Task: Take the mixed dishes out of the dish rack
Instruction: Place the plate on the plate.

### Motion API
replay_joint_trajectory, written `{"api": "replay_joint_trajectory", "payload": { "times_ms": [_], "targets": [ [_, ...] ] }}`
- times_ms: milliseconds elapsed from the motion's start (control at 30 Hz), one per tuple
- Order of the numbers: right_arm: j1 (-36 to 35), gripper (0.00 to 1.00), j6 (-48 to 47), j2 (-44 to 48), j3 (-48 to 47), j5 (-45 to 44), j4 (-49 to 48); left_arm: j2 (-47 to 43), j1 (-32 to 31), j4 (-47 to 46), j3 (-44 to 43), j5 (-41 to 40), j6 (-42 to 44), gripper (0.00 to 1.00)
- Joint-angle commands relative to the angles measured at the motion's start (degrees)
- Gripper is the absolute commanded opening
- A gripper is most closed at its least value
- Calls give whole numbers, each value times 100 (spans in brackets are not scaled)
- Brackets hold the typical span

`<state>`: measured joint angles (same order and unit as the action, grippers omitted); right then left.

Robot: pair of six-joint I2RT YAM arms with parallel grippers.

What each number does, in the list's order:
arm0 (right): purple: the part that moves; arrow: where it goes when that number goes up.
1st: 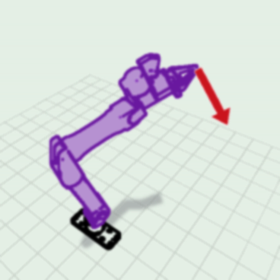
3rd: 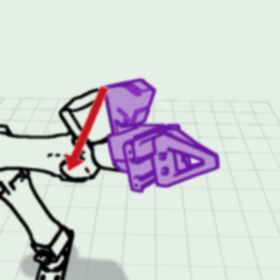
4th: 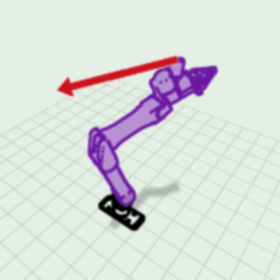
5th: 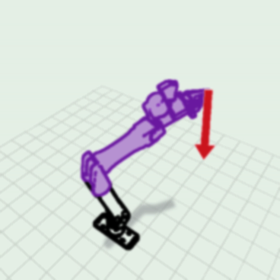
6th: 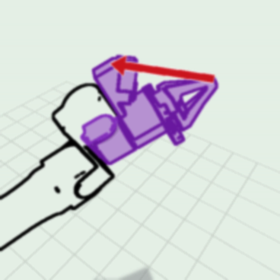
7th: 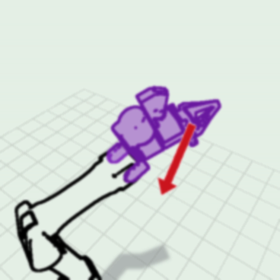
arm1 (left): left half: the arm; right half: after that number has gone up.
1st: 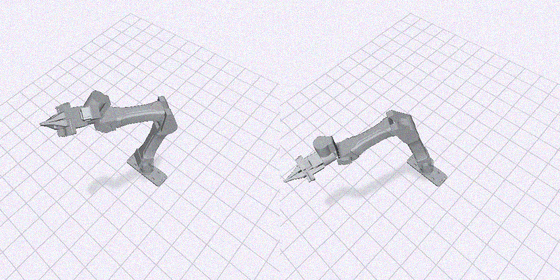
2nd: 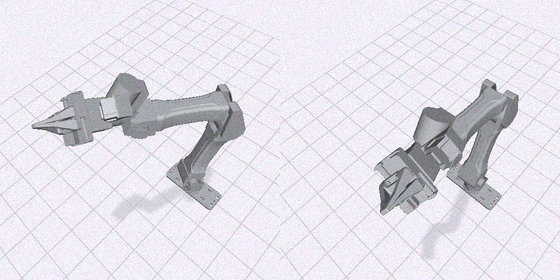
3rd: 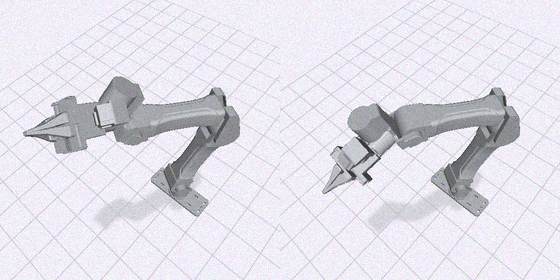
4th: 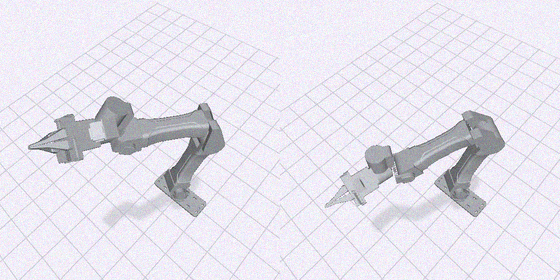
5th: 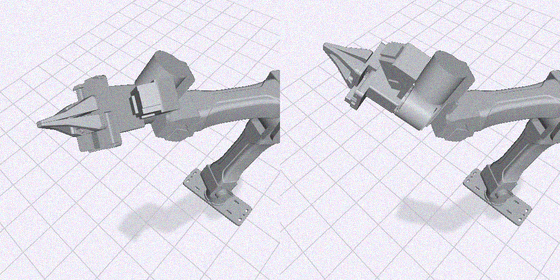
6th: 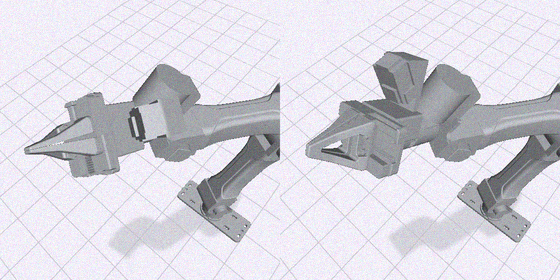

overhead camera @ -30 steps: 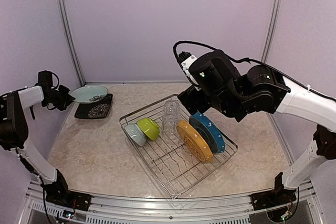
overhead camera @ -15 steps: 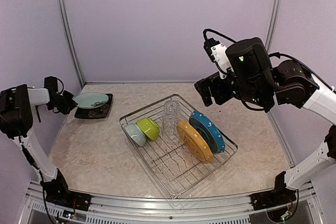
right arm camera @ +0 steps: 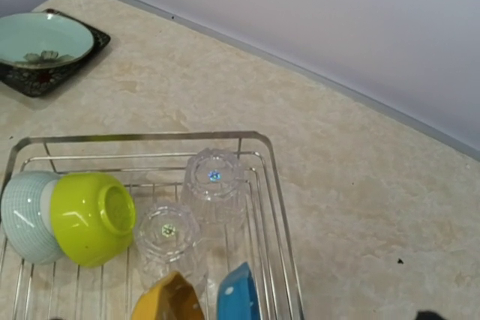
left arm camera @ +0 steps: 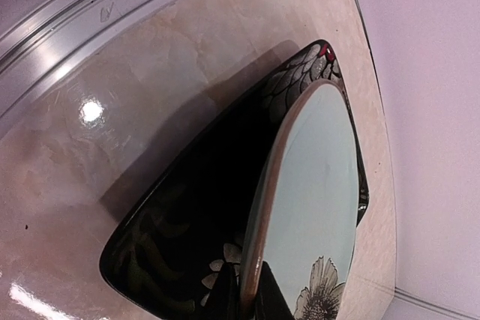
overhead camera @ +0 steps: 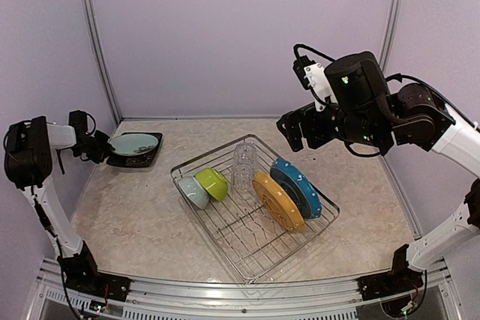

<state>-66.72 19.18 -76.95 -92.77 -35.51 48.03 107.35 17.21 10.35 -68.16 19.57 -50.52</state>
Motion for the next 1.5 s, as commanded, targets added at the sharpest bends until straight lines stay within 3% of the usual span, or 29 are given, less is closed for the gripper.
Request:
{"api": "replay_joint_trajectory", "payload": {
  "times_ms": [0,333,500,767,900,1200,1467],
  "targets": [
    [157,99,112,-21,-132,285,167,168,-24,-285,-367,3,-61,14],
    [326,99,8,-152,-186,615,84,79,-114,2,-351,-264,80,26],
    [339,99,22,-215,-182,624,159,55,-244,368,-423,-610,166,43],
    [399,99,90,-244,-195,714,284,237,-539,981,-841,-1272,350,54],
    [431,99,134,-292,-223,769,413,314,-614,1240,-1058,-1489,421,73],
    [440,99,78,-470,-420,1207,785,223,-693,1499,-1298,-1603,651,98],
    [431,99,239,-946,-958,1863,1561,-828,-930,1532,-1103,-2142,1257,99]
  ]
}}
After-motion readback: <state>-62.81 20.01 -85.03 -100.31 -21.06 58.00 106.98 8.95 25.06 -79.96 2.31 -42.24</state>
